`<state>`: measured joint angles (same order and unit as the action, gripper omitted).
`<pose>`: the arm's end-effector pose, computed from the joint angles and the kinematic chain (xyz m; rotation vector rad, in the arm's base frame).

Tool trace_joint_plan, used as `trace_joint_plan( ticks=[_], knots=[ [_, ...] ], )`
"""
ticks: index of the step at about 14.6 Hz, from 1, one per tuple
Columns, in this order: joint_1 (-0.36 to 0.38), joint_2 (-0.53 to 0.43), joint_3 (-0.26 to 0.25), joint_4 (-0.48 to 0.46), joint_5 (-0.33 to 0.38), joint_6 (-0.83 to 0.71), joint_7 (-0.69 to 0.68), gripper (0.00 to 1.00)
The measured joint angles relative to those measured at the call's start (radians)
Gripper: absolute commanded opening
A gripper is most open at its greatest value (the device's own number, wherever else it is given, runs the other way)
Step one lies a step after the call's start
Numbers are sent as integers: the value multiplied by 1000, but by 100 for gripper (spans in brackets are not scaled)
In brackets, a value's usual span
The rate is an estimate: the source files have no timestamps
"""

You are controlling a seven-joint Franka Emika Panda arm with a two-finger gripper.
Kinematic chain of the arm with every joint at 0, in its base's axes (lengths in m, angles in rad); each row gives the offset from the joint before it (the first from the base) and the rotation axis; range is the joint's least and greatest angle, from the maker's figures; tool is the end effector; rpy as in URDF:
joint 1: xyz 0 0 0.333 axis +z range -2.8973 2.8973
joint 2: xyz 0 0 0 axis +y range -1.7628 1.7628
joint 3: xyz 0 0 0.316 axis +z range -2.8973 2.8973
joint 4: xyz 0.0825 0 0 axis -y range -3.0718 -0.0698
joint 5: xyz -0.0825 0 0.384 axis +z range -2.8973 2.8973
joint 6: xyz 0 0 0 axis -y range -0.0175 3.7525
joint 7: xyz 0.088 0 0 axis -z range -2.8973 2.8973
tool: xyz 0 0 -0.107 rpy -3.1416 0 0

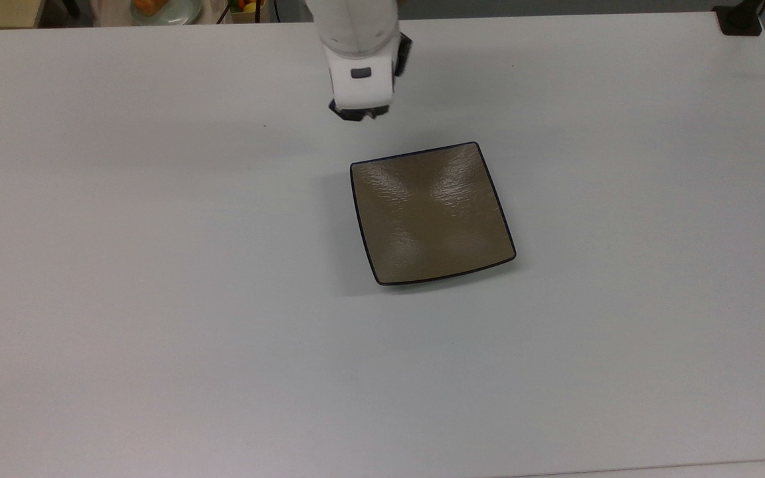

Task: Strawberries on a ceramic plate
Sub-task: 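Lift the strawberry and carry it over the brown square plate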

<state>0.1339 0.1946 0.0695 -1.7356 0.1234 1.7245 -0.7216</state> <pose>0.5809 0.1290 0.4476 -2.6610 -1.2749 0.2434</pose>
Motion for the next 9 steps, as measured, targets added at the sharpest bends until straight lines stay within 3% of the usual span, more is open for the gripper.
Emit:
trace_joint_plan(
  ticks=[5,9],
  knots=[
    [62,86,0,31,15,213,266,0],
    [92,182,0,31,15,398,329,0]
  ],
)
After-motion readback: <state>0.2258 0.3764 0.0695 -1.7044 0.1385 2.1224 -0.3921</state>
